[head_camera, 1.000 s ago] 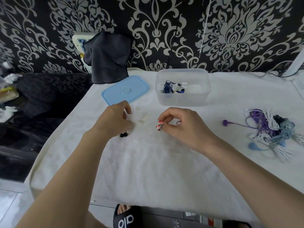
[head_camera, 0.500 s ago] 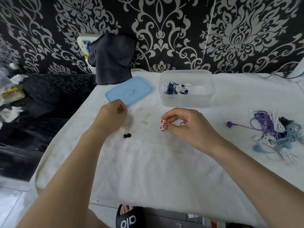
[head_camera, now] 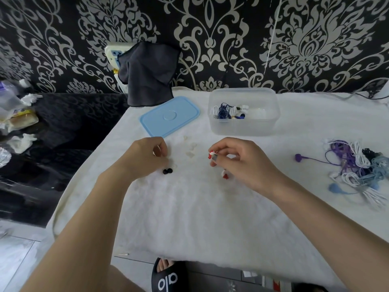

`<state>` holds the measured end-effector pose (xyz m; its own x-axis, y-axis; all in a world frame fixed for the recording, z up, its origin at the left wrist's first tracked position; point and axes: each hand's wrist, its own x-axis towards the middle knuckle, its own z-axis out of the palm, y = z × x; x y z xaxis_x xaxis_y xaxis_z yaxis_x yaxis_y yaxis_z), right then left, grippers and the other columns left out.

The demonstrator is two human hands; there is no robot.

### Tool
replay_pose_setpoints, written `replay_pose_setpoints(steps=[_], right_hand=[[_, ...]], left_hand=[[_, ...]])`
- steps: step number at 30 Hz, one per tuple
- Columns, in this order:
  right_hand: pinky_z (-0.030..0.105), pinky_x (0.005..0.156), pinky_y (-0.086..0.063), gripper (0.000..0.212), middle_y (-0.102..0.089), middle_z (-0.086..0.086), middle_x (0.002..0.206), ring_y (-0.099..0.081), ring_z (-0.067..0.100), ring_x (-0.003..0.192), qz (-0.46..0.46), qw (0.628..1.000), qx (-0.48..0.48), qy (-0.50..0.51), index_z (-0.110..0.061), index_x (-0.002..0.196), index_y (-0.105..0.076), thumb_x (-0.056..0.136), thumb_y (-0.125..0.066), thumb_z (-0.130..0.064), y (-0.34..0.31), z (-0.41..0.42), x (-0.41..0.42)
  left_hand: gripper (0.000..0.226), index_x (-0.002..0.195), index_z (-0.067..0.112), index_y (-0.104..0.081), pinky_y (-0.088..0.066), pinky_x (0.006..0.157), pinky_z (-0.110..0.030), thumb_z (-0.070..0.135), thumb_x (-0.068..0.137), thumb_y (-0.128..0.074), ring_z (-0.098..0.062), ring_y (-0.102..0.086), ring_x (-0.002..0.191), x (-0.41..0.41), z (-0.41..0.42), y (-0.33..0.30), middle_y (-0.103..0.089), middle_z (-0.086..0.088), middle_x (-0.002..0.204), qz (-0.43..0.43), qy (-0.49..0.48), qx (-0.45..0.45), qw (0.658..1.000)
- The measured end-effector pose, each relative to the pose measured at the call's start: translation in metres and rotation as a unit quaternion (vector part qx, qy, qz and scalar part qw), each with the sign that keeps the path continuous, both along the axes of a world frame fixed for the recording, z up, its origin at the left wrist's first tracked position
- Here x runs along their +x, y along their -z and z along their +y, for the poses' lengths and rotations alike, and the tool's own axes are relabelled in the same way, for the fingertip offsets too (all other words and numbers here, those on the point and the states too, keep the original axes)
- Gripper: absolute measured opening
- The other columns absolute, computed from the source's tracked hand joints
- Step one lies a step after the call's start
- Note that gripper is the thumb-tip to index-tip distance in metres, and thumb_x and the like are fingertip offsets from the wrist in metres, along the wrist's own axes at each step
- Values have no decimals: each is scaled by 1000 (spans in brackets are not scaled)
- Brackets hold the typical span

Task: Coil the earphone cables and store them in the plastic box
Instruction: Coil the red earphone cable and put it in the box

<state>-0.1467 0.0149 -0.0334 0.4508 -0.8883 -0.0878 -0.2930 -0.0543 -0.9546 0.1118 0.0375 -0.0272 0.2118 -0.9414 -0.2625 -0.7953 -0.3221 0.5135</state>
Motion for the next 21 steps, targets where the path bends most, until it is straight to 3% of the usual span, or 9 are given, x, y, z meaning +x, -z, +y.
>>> replay_pose_setpoints(steps=[3, 6, 7, 9, 12, 14, 16, 18, 21], right_hand=[[39, 68, -53, 12, -76, -8, 85, -54, 7, 61, 14, 1000, -6, -1, -32, 103, -70, 96, -63, -24, 0, 0, 1], [43, 66, -56, 11, -76, -6, 85, -61, 23, 68, 2, 1000, 5, 7, -30, 99, -71, 96, -63, -23, -4, 1, 1], [34, 57, -55, 11, -76, -4, 85, -64, 32, 74, -5, 1000, 10, 11, -28, 98, -72, 96, -63, -22, -5, 1, 1], [14, 44, -40, 12, -76, -2, 87, -65, 38, 74, -11, 999, 24, 21, -23, 99, -72, 97, -61, -19, -7, 1, 1], [10, 42, -34, 14, -76, -6, 88, -60, 15, 62, -11, 999, 36, 24, -25, 99, -71, 98, -58, -21, -8, 0, 0], [12, 46, -35, 14, -77, -9, 90, -56, 3, 60, -13, 999, 29, 22, -29, 100, -70, 98, -58, -22, -8, 0, 0], [13, 49, -36, 12, -77, -11, 93, -55, 4, 61, -17, 999, 21, 22, -29, 101, -68, 98, -58, -22, -8, 0, 0], [12, 47, -38, 10, -77, -11, 93, -56, 9, 62, -26, 999, 16, 24, -26, 100, -67, 98, -59, -21, -9, 1, 0], [9, 46, -39, 9, -77, -7, 92, -62, 11, 66, -33, 999, 10, 26, -22, 100, -66, 98, -59, -17, -9, 2, 0]], left_hand=[[13, 86, 29, -70, -44, 55, -18, 16, 83, -73, -12, -58, 73, -2, 0, -1, -64, 7, 94, -9, 5, 14, 1000], [12, 84, 26, -71, -37, 46, -9, 14, 84, -72, -7, -58, 71, -3, 0, 1, -67, 7, 90, -14, 8, 26, 1000], [10, 84, 24, -71, -36, 44, -8, 14, 85, -72, -7, -58, 71, -4, 0, 1, -67, 7, 90, -17, 11, 25, 999], [8, 83, 23, -71, -36, 46, -8, 15, 85, -72, -6, -58, 70, -6, 0, -1, -68, 8, 89, -16, 15, 16, 1000], [8, 82, 23, -69, -41, 53, -8, 16, 85, -72, -1, -57, 63, -12, 1, -8, -68, 12, 86, 26, 8, -28, 999], [8, 84, 22, -69, -48, 60, -16, 16, 87, -72, -1, -59, 60, -22, 0, -13, -69, 12, 82, 92, 14, -45, 995], [5, 88, 19, -69, -50, 57, -21, 15, 88, -73, -5, -59, 58, -38, 1, -18, -69, 12, 74, 149, 26, -28, 988], [6, 92, 14, -69, -44, 50, -15, 13, 88, -74, -6, -57, 59, -53, 1, -21, -68, 10, 68, 180, 36, -13, 983], [9, 95, 12, -69, -39, 48, -10, 8, 88, -72, -7, -54, 60, -68, 0, -24, -74, 2, 75, 217, 37, -10, 975]])
